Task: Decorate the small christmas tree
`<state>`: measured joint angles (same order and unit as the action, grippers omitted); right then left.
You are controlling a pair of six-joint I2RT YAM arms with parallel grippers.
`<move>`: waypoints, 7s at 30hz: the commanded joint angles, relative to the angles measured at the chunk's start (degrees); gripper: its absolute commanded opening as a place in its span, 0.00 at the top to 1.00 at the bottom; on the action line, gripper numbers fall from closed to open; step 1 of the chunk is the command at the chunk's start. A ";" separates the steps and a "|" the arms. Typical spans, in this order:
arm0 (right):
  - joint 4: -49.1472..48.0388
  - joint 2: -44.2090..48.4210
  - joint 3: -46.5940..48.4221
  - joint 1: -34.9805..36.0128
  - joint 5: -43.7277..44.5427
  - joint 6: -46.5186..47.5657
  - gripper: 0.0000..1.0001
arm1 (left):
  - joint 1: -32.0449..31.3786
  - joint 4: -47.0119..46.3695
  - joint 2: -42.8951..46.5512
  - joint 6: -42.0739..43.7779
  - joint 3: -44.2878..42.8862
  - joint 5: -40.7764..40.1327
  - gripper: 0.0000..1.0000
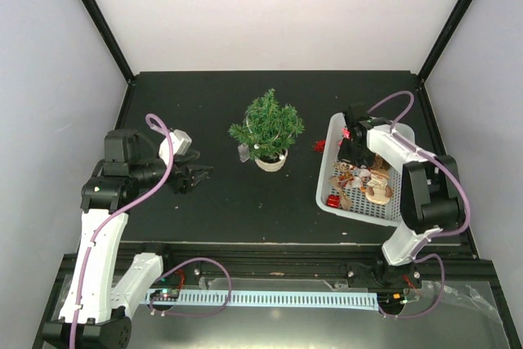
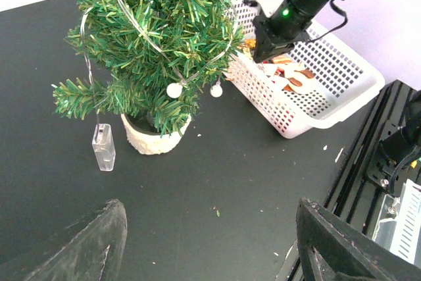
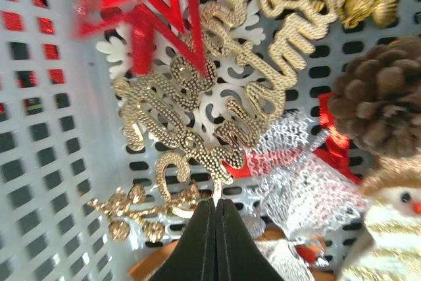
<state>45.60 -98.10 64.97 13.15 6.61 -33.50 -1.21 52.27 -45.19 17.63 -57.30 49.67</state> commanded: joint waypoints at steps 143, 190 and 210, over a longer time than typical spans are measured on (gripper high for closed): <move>-35.42 11.03 -15.65 -18.33 -22.65 3.08 0.99 | -0.54 3.61 1.31 7.00 -1.49 7.07 0.24; 9.45 12.18 52.68 28.31 -1.73 19.32 0.99 | -0.54 4.79 -7.13 6.19 -6.71 0.12 0.20; 8.42 -3.25 62.97 28.94 7.00 18.86 0.99 | -0.54 3.42 -7.36 6.04 -5.45 -2.01 0.20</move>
<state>54.13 -100.33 125.91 41.80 11.11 -15.03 -1.37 56.95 -52.51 23.99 -62.46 48.38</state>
